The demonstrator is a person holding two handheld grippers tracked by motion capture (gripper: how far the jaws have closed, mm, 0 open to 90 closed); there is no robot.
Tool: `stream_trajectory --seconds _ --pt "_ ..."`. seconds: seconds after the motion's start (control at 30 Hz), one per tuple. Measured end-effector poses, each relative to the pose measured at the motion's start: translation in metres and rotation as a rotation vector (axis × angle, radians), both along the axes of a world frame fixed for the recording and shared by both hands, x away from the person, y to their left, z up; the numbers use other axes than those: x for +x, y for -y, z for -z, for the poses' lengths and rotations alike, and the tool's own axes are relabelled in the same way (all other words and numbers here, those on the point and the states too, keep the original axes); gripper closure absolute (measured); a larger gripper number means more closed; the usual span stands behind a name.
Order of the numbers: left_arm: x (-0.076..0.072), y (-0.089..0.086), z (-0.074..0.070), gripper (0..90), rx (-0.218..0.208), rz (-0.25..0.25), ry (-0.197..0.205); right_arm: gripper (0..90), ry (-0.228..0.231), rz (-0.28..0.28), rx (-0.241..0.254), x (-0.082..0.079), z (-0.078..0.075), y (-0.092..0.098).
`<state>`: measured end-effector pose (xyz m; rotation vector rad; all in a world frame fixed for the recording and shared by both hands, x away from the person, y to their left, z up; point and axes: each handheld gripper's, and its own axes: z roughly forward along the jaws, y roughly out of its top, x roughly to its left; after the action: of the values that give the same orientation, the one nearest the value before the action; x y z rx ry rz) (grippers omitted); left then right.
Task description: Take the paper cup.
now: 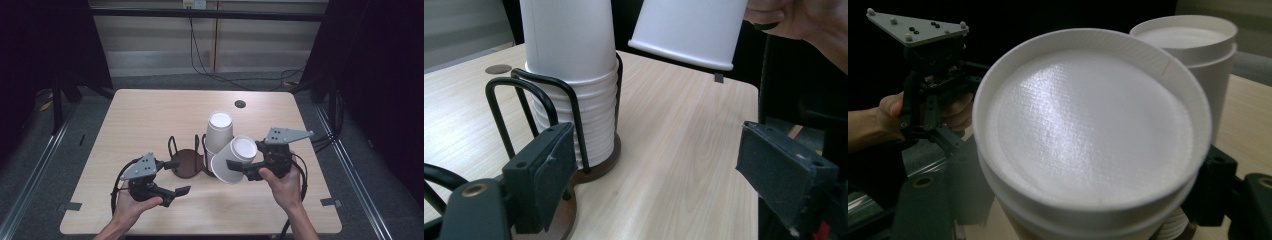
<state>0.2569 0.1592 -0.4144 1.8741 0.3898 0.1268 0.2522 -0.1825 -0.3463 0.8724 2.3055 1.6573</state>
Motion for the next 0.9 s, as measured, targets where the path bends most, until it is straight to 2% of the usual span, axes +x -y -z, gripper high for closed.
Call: stream_trajectory --seconds 0.13,0.2,0.5,0.6,0.9 --pt "-0.002 0.002 0.003 15.8 0.016 0.004 0.0 23.8 -0.009 -0.018 -0.002 0.002 0.004 -0.008" --pt "-0.003 0.003 0.003 15.9 0.002 0.022 0.002 23.8 -0.02 -0.043 -0.004 0.002 0.008 -0.015" --pt "-0.006 0.006 0.008 15.7 -0.007 0.032 0.031 23.9 -0.048 -0.087 -0.013 0.003 0.019 -0.03" --pt "-0.007 0.008 0.01 15.8 -0.004 0.036 0.025 23.9 -0.057 -0.097 -0.036 0.005 0.025 -0.035" --pt "-0.008 0.011 0.014 15.8 -0.01 0.072 0.007 24.1 -0.083 -0.141 -0.047 0.005 0.035 -0.048"
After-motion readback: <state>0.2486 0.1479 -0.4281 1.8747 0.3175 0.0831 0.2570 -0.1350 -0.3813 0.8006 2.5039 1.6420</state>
